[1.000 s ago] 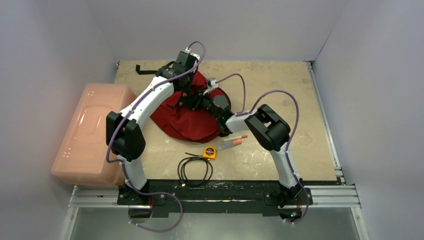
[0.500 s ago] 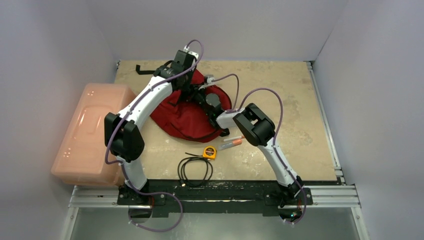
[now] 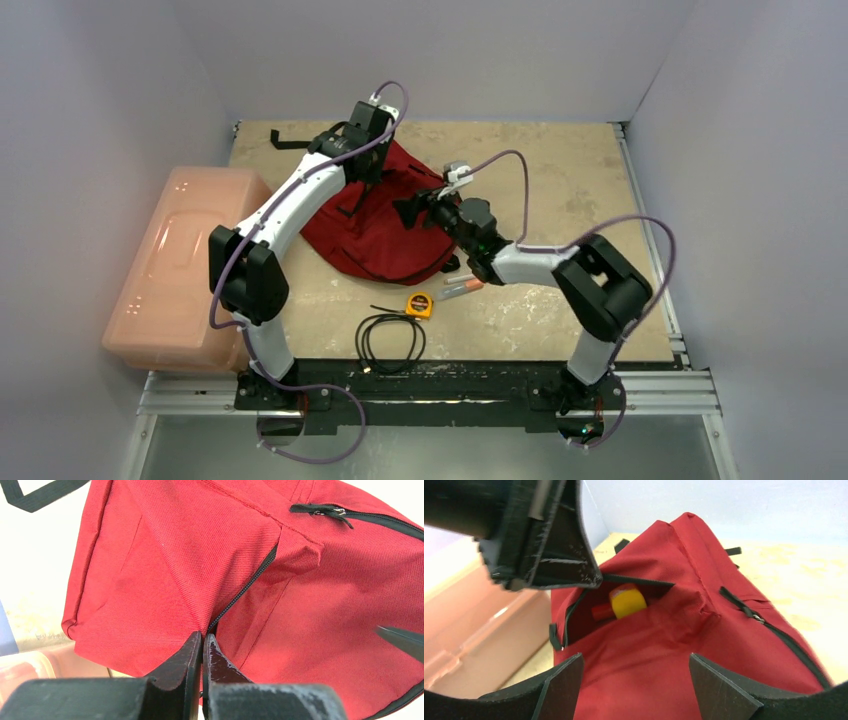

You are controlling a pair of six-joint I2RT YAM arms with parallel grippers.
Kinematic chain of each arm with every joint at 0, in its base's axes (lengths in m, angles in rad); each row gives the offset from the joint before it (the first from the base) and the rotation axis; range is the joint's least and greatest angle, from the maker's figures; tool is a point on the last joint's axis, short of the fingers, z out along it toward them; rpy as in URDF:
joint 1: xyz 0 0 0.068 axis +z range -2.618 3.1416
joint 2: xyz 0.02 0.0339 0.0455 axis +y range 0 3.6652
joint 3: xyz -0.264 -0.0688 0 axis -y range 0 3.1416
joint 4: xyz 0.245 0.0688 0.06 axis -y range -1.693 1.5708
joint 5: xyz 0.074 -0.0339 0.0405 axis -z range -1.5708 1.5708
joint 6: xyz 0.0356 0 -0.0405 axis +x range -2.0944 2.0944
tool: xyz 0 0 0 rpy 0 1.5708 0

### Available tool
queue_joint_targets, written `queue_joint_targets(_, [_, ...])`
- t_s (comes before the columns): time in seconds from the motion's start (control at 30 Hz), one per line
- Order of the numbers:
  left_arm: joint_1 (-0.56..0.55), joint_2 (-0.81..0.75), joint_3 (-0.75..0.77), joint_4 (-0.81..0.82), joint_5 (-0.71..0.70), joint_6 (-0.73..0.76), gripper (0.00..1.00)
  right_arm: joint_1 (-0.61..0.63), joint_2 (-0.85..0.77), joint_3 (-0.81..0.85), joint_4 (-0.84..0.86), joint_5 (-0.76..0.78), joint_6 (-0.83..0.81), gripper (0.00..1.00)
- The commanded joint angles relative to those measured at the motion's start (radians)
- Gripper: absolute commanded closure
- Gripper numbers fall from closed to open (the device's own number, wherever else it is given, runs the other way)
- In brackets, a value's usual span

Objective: Pack the student bag
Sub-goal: Place the stationery in the student bag, then pick up the stationery from the center of the board.

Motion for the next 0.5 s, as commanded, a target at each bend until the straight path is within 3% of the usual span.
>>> queue_joint_targets(0.0, [-0.002,-0.022,0.022,-0.006,0.001,-0.005,1.00,0.001,-0.239,-0.031,-0.473,0.018,-0.219,0.19])
queue_joint_targets(0.1, [-0.002,-0.019,0.023,-0.005,0.005,-0.006,1.00,0.016,-0.301,0.071,-0.915,0.020,-0.502,0.15])
queue_joint_targets(0.17, [-0.002,-0.016,0.025,-0.006,0.011,-0.007,1.00,0.057,-0.346,0.101,-1.130,0.120,-0.609,0.14])
queue_joint_targets(0.23, [-0.002,-0.008,0.027,-0.009,0.014,-0.010,1.00,0.074,-0.396,0.114,-1.308,0.052,-0.703,0.12])
queue_joint_targets(0.47, [-0.002,-0.003,0.033,-0.014,0.035,-0.018,1.00,0.114,-0.500,0.148,-1.628,0.014,-0.903,0.12])
